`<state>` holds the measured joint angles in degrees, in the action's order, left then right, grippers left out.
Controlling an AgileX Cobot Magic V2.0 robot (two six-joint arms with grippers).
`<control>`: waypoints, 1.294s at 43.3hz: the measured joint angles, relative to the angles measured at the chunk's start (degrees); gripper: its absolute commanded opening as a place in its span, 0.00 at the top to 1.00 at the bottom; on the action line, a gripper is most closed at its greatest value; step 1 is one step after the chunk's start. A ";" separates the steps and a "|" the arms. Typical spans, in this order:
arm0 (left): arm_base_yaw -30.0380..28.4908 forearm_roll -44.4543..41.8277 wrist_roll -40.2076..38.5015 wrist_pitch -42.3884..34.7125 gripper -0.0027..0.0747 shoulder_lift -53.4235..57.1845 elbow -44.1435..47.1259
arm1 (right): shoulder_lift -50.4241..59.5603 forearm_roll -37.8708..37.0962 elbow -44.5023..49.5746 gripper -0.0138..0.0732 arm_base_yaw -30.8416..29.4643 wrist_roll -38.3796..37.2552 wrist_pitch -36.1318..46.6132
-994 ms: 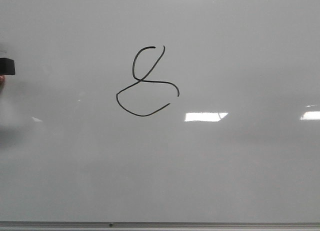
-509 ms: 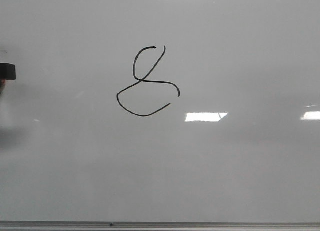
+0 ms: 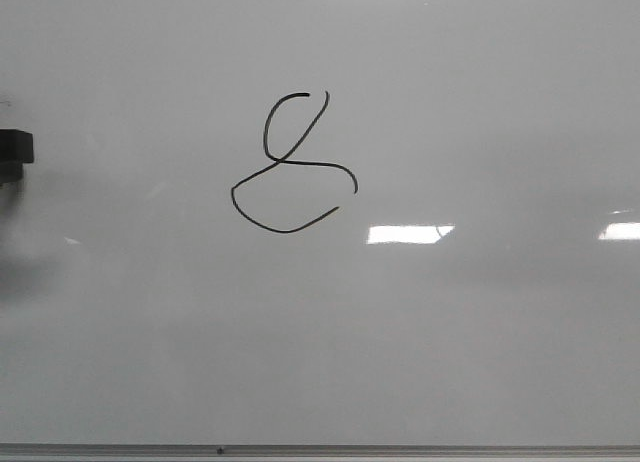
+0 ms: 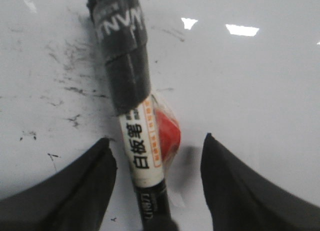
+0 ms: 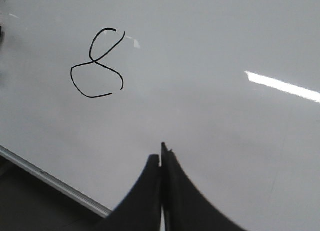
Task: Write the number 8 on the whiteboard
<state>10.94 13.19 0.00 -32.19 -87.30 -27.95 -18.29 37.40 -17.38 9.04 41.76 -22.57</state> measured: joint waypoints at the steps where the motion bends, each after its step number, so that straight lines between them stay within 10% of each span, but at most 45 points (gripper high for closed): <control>1: 0.01 0.00 0.00 0.10 0.43 0.39 0.00 | 0.00 0.04 0.00 0.92 0.00 0.00 0.00; 15: -3.30 0.10 3.68 2.25 0.48 15.10 5.56 | 0.00 0.28 0.00 0.92 0.00 0.00 1.08; 31: -3.30 -1.02 11.61 24.78 0.99 45.40 7.09 | 0.00 0.28 0.00 0.92 0.00 0.00 1.17; 56: -3.30 -1.72 11.88 34.63 0.99 69.07 7.13 | 0.00 0.28 0.00 0.92 0.00 0.00 1.17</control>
<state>7.65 11.46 11.88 2.44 -18.23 -20.82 -18.29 37.67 -17.38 9.04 41.76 -21.40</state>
